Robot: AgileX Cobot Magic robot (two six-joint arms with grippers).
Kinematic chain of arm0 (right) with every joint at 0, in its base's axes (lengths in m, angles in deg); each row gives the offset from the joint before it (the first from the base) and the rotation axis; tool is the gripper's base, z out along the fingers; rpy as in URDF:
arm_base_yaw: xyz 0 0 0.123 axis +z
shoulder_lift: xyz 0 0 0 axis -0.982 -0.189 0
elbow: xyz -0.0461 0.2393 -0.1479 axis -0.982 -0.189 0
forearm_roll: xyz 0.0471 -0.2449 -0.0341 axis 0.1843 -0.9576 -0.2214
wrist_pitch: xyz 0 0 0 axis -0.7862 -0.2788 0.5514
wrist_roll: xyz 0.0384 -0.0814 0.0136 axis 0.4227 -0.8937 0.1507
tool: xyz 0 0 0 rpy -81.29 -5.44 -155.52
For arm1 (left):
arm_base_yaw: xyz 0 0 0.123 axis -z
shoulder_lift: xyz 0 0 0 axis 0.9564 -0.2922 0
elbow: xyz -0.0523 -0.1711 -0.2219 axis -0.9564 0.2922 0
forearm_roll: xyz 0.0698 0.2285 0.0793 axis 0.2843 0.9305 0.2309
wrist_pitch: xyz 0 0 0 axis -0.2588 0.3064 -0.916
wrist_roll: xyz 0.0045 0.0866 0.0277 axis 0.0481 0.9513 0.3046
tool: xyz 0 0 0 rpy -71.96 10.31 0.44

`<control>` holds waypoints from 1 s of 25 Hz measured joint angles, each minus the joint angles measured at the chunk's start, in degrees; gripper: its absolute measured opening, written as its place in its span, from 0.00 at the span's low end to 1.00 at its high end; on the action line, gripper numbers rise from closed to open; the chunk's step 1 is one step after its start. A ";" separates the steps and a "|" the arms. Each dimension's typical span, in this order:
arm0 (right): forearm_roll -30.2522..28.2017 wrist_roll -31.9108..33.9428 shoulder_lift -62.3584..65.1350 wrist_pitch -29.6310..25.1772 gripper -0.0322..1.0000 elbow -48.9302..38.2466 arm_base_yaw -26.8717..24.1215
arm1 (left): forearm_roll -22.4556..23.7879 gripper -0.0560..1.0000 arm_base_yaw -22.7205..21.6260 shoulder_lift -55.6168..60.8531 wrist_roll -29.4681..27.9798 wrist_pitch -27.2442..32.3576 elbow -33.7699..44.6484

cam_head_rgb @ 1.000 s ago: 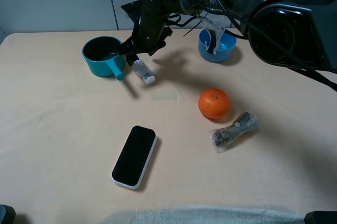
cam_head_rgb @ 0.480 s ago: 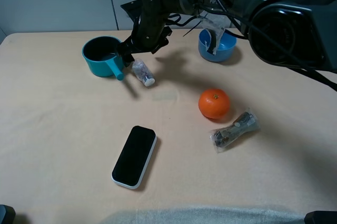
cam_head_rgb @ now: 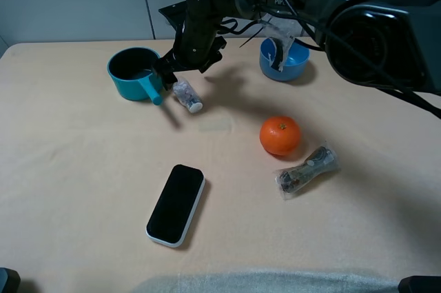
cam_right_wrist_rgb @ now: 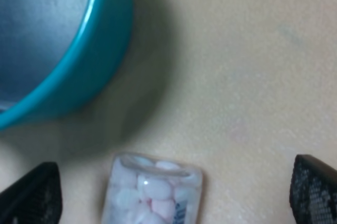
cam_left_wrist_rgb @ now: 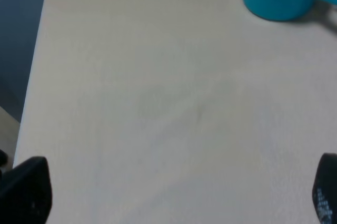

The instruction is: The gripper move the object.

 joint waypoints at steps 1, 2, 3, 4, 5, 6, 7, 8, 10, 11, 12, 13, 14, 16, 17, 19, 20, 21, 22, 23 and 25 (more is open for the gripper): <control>-0.17 0.00 0.16 -0.27 0.66 0.00 0.00 | 0.00 0.99 0.00 0.00 0.00 0.00 0.00; -0.51 0.00 0.59 -0.33 0.66 0.00 0.00 | 0.00 0.99 0.00 0.00 0.00 0.00 0.00; -0.69 0.00 0.88 -0.58 0.66 0.00 0.00 | 0.00 0.99 0.00 0.00 0.00 0.00 0.00; -0.78 0.00 1.14 -0.81 0.66 0.08 0.00 | 0.00 0.99 0.00 0.00 0.00 0.00 0.00; -0.84 -0.05 1.45 -0.92 0.66 0.08 0.00 | 0.00 0.99 0.00 0.00 0.00 0.00 0.00; -1.07 -0.04 1.74 -1.22 0.66 0.13 0.00 | 0.00 0.99 0.00 0.00 0.00 0.00 0.00; -1.22 -0.11 1.98 -1.59 0.66 0.13 0.00 | 0.00 0.99 0.00 0.00 0.00 0.00 0.00; -1.40 -0.13 2.20 -2.18 0.66 0.14 0.00 | 0.00 0.99 0.00 0.00 0.00 0.00 0.00; -1.54 -0.18 2.82 -3.22 0.66 0.14 0.00 | 0.00 0.99 0.00 0.00 0.00 0.00 0.00; -1.58 -0.18 3.01 -3.95 0.66 0.14 -0.14 | 0.00 0.99 0.00 0.00 0.00 0.00 0.00; -1.58 -0.18 3.34 -4.46 0.66 0.14 -0.20 | 0.00 0.99 0.00 0.00 0.00 0.00 0.00; -1.53 -0.18 3.59 -5.11 0.66 0.14 -0.51 | 0.00 0.99 0.00 0.00 0.00 0.00 0.00; -1.39 -0.18 3.95 -5.86 0.66 0.14 -0.75 | 0.00 0.99 0.00 0.00 0.00 0.00 0.00; -1.38 -0.18 4.38 -7.33 0.67 0.14 -1.21 | 0.00 0.99 0.00 0.00 0.00 0.00 0.00; -1.38 -0.18 4.76 -8.10 0.68 0.14 -1.36 | 0.00 0.99 0.00 0.00 0.00 0.00 0.00; -1.38 -0.18 5.34 -9.57 0.69 0.14 -1.42 | 0.00 0.99 0.00 0.00 0.00 0.00 0.00; -1.38 -0.18 5.77 -10.30 0.70 0.14 -1.42 | 0.00 0.99 0.00 0.00 0.00 0.00 0.00; -1.38 -0.18 6.20 -10.84 0.70 0.14 -1.42 | 0.00 0.99 0.00 0.00 0.00 0.00 0.00; -1.38 -0.18 6.56 -11.55 0.70 0.14 -1.42 | 0.00 0.99 0.00 0.00 0.00 0.00 0.00; -1.38 -0.18 7.06 -12.15 0.70 0.14 -1.42 | 0.00 0.99 0.00 0.00 0.00 0.00 0.00; -1.38 -0.18 8.16 -13.77 0.70 0.19 -1.42 | 0.00 0.99 0.00 0.00 0.00 0.00 0.00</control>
